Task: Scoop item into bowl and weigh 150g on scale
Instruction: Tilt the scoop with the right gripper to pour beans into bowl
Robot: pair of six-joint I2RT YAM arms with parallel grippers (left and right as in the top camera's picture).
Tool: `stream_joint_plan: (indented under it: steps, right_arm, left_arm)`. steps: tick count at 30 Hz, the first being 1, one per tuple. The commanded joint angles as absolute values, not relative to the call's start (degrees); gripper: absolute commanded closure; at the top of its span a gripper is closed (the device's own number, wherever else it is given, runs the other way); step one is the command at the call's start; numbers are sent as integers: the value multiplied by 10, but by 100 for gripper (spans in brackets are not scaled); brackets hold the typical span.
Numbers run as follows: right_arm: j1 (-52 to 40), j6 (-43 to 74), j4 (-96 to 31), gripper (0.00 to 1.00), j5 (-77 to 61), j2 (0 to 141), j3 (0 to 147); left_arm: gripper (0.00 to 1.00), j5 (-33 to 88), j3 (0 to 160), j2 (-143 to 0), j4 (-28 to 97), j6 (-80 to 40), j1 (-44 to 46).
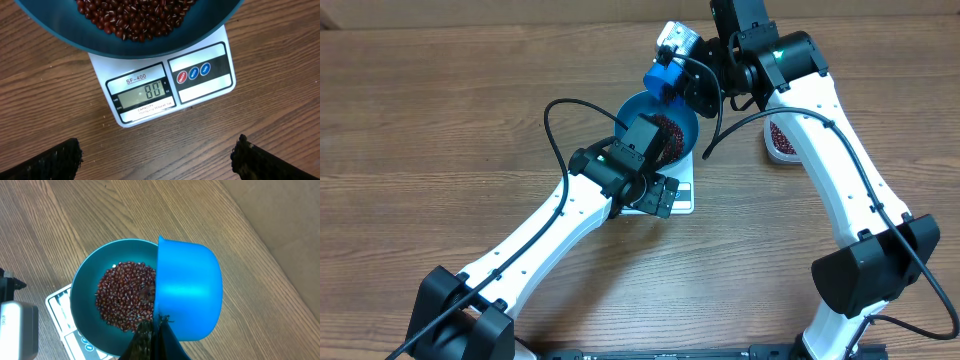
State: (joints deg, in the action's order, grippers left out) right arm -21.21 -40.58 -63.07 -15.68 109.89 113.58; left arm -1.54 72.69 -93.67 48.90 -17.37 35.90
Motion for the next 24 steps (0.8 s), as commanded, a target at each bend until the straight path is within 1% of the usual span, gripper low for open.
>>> stream_joint_plan:
  steps: [1,4,8,12,16,20,24]
  right_arm:
    - [-217,-410,-629,96,-167,1084,1151]
    - [-217,-410,-635,96,-181,1084,1151]
    - [-212,-409,-627,96,-161,1084,1151]
    - [-214,-411,-636,96,-212,1084,1151]
    - [-213,-408,-625,96,-166,1084,1151]
    - [-213,-409,-636,96,-190,1085,1151]
    - [-211,-414,-633,96,-179,1084,1151]
  left_arm:
    - [0,-21,729,-934,490,-161,359]
    - [1,-21,729,-934,490,-161,359]
    - [0,-21,729,-934,490,-161,359]
    - [1,-21,729,-934,490,-161,359]
    - [0,-21,729,-934,490,-161,359]
    - [0,-21,729,-934,490,-161,359]
    - [0,-21,729,-934,490,-161,359]
